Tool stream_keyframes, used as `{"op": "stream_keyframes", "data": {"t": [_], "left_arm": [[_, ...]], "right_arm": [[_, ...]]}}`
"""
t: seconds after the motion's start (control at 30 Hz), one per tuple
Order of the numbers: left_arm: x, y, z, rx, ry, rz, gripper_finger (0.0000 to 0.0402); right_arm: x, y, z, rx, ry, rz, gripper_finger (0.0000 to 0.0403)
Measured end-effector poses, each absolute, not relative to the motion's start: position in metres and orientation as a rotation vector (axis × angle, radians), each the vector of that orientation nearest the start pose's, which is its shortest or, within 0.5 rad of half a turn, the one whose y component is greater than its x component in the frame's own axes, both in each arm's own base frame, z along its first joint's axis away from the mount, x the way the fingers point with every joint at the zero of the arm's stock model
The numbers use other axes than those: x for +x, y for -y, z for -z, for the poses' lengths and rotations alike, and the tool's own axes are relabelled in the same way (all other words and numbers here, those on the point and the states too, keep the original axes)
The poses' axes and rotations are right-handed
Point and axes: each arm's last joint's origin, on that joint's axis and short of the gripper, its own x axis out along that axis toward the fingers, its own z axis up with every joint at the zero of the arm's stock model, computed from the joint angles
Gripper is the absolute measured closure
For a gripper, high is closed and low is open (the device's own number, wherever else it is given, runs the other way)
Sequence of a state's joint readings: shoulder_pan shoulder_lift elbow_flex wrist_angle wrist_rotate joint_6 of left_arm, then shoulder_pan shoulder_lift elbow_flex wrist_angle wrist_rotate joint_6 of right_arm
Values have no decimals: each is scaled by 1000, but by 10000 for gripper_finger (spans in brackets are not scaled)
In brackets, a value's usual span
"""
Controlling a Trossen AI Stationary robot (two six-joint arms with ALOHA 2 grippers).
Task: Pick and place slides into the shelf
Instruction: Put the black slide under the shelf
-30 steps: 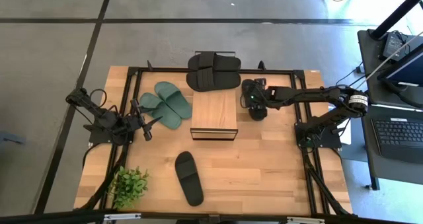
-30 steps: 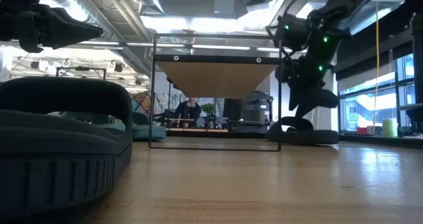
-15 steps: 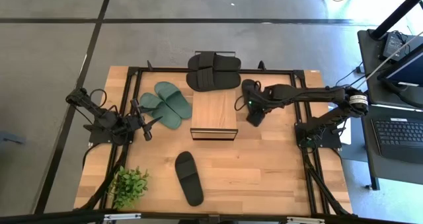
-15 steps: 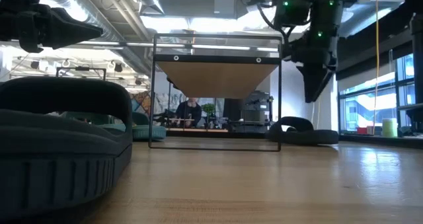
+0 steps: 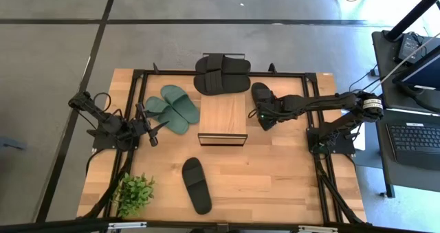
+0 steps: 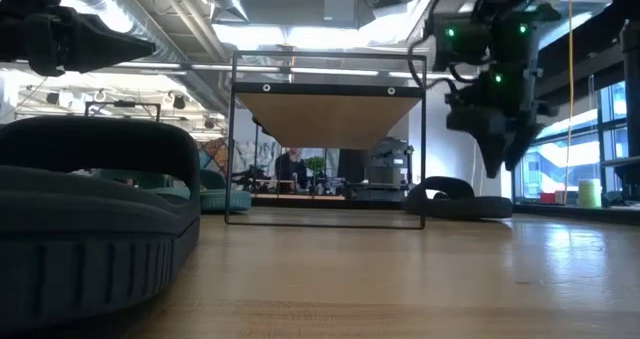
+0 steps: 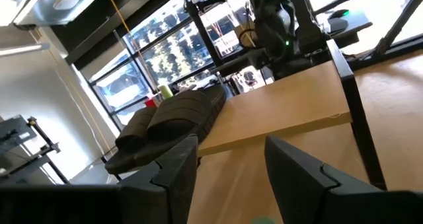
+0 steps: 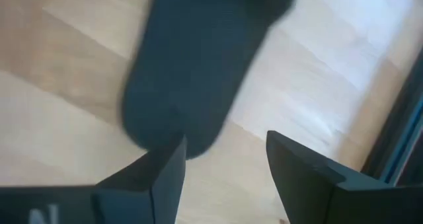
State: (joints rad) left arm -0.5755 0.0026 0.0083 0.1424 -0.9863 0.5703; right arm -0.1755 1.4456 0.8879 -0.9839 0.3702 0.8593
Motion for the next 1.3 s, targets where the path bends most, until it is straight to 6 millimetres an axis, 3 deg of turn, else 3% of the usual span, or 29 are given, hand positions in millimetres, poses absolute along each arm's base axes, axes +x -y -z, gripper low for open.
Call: {"op": "stream_keyframes", "data": {"t": [0.27, 0.73, 1.3], "left_arm": [[83, 25, -178, 439, -10, -427, 233], [83, 25, -178, 438, -10, -427, 233], [83, 25, -178, 439, -10, -427, 233]], "right_arm": [[216, 61, -166, 599, -1179, 1096, 194], [206, 70, -143, 663, -1109, 1109, 194], [206, 69, -139, 763, -1062, 1124, 194]]}}
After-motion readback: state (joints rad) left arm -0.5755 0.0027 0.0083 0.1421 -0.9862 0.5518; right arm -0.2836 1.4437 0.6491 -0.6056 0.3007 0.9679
